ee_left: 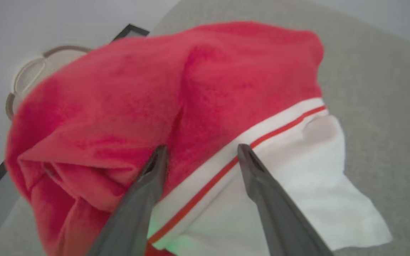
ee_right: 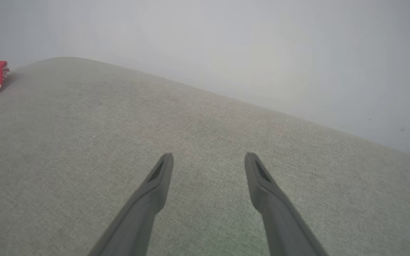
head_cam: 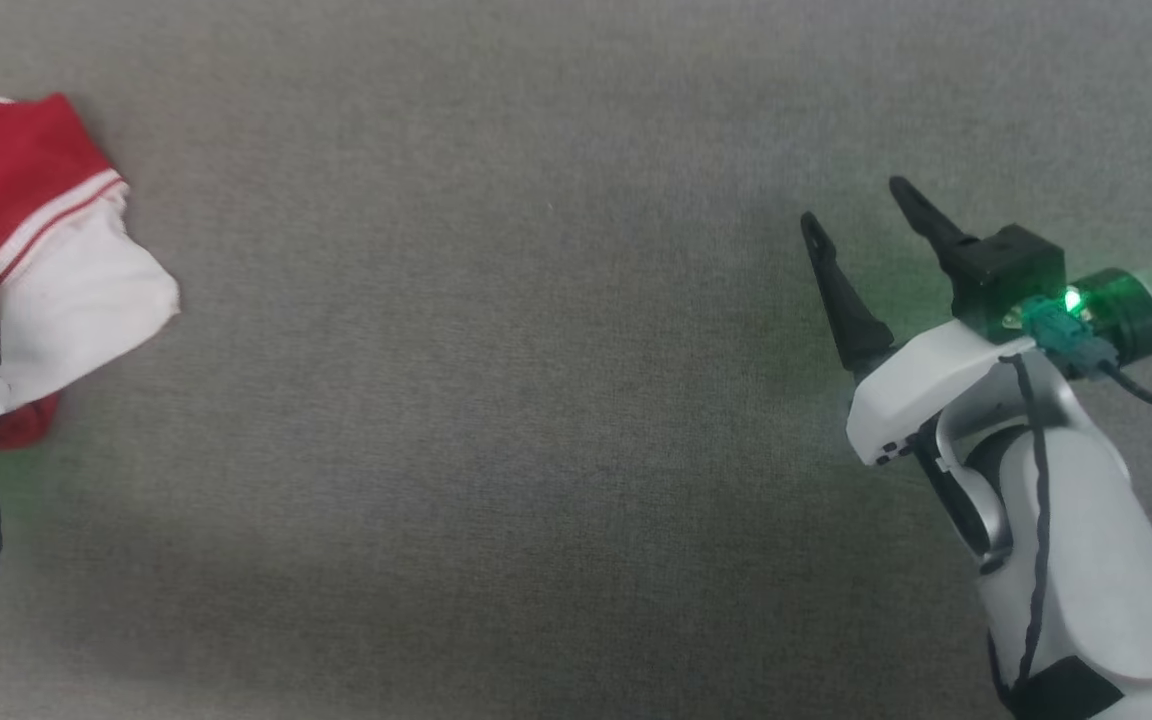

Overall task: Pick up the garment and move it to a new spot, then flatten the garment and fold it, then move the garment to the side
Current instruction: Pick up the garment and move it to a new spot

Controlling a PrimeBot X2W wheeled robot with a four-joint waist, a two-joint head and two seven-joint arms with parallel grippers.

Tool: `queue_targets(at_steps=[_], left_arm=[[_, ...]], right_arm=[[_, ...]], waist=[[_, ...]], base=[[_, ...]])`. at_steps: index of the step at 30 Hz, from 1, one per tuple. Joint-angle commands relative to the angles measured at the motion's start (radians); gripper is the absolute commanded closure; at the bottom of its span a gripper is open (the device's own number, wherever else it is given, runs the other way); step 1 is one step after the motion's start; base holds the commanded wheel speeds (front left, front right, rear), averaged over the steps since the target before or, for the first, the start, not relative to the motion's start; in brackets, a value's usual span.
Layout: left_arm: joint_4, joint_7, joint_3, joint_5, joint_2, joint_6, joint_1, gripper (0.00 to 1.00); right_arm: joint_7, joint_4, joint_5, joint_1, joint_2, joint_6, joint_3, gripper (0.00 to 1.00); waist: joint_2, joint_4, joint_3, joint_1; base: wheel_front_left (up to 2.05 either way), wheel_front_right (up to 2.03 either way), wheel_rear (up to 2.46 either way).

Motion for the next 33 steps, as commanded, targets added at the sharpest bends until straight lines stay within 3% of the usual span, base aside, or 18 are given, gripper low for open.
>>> queue_targets(at_steps=[1,8,16,17,18,25,33], left_arm=[[0.040,0.036,-0.006,-0.006,0.003,-0.005,-0.029,0.00],[0.218,0.237,-0.045,-0.023,-0.014,-0.004,-0.115,0.00],[0.273,0.277,-0.066,-0.032,-0.054,-0.004,-0.117,0.00],[0.273,0.265,-0.070,-0.027,-0.049,-0.004,-0.117,0.96],[0.274,0.261,-0.063,-0.035,-0.044,-0.004,-0.122,1.00],[0.224,0.152,-0.074,-0.016,0.029,-0.004,-0.177,1.00],[0.078,-0.010,-0.164,0.014,0.100,-0.004,-0.210,1.00]], right_arm=[[0.011,-0.021,-0.009,-0.013,-0.004,0.000,0.001,0.00],[0.064,-0.104,-0.019,-0.025,-0.022,0.000,0.004,0.00],[0.093,-0.148,-0.025,-0.018,-0.027,0.000,-0.008,0.00],[0.095,-0.147,-0.024,-0.019,-0.028,0.000,-0.010,0.00],[0.096,-0.146,-0.024,-0.019,-0.028,0.000,-0.012,0.00],[0.071,-0.124,-0.018,-0.004,-0.021,0.000,-0.034,0.00],[0.019,-0.063,-0.002,0.020,0.007,0.000,-0.065,0.00]], waist=[[0.0001,-0.011,0.036,0.0000],[0.0001,-0.022,0.086,0.0000],[0.0001,-0.020,0.100,0.0000],[0.0001,-0.019,0.100,0.0000],[0.0001,-0.019,0.098,0.0000],[0.0001,-0.013,0.054,0.0000],[0.0001,0.005,-0.060,0.0000]], base=[[0.00,0.00,0.00],[0.00,0.00,0.00],[0.00,0.00,0.00],[0.00,0.00,0.00],[0.00,0.00,0.00],[0.00,0.00,0.00],[0.00,0.00,0.00]])
